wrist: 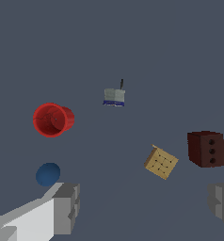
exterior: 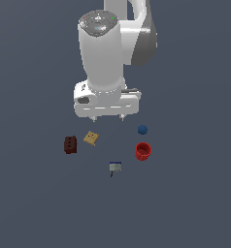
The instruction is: Pick up a designated object from a clutter of objects.
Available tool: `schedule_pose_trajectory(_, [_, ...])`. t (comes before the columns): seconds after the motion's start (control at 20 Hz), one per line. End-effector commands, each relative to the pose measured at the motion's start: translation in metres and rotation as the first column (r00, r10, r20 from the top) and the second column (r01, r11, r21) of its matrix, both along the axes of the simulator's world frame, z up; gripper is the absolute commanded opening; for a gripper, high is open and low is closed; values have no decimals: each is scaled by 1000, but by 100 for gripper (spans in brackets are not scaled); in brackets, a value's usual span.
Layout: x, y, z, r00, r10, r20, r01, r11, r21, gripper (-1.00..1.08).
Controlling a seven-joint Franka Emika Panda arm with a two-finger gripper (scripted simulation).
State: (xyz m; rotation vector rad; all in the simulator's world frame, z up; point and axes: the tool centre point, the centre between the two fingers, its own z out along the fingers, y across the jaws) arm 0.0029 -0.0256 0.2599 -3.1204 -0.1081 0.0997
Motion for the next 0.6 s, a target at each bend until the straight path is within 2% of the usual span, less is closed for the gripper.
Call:
schedule_pose_trajectory(0.0, [3, -15, -14, 1000, 7, 5, -7, 1000, 5, 100])
schedule_pose_trajectory(0.3, [10, -66, -60, 999, 31, 25, -32, 999, 16, 100])
schedule_pose_trajectory(0.55, [6, -118, -106, 998, 55, 44, -55, 998, 14, 100])
